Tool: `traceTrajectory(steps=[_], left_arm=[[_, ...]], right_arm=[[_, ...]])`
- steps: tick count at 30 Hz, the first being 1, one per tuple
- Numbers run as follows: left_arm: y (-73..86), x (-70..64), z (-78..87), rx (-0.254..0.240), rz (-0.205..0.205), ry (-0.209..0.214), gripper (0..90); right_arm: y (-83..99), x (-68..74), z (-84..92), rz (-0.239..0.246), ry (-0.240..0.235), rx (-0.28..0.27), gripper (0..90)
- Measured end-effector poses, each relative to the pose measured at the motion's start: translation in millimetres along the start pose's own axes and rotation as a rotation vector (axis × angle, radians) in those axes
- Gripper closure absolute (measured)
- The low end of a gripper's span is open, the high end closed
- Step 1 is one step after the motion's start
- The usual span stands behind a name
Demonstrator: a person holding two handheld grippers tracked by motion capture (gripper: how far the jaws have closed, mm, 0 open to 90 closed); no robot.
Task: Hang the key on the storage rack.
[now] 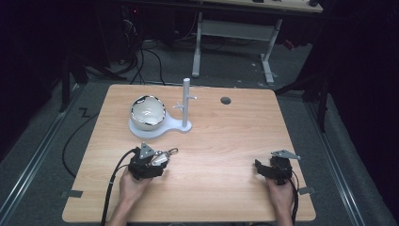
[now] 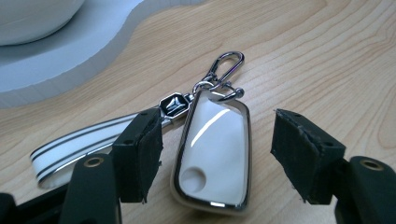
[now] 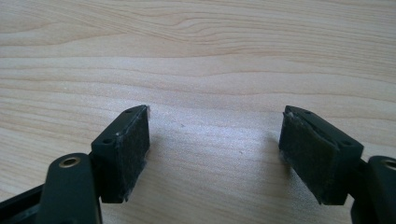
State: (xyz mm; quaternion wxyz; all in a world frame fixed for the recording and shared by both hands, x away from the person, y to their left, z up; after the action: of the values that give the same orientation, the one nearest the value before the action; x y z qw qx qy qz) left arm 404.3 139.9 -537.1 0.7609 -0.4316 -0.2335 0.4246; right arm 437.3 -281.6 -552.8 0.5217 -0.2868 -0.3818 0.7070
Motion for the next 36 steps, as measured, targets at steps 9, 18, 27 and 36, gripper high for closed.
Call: traceTrajectory(steps=[9,18,27,36], left_arm=[[1.2,-2.3,-11.1,0.008,-0.006,0.006,38.8],[4.5,-4.0,-17.4,0.030,-0.044,-0.012,43.8],[4.5,-1.4,-17.6,0.024,-0.026,0.015,50.9],[-4.7,0.9,-10.5,-0.035,0.024,0.034,52.1]], right_arm=[[0.0,0.0,0.0,0.001,0.000,0.000,24.6],[0.1,0.1,0.1,-0.001,0.000,0.001,24.7],[0.1,0.1,0.0,0.000,0.000,0.001,24.7],[0.1,0.1,0.2,0.000,0.000,0.002,24.7]])
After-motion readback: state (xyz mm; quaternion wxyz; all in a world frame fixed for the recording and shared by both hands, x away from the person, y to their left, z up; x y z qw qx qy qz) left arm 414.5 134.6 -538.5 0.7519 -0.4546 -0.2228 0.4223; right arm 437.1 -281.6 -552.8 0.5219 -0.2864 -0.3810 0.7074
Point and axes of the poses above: each handheld gripper's, and its own axes: z roughly backward along the jaws, y roughly out of its underside, x roughly to its left, the point moved 7 cm from there along -z, roughly forward along the jaws, and after that the axes turned 10 degrees about -x, right-handed, at the moved point
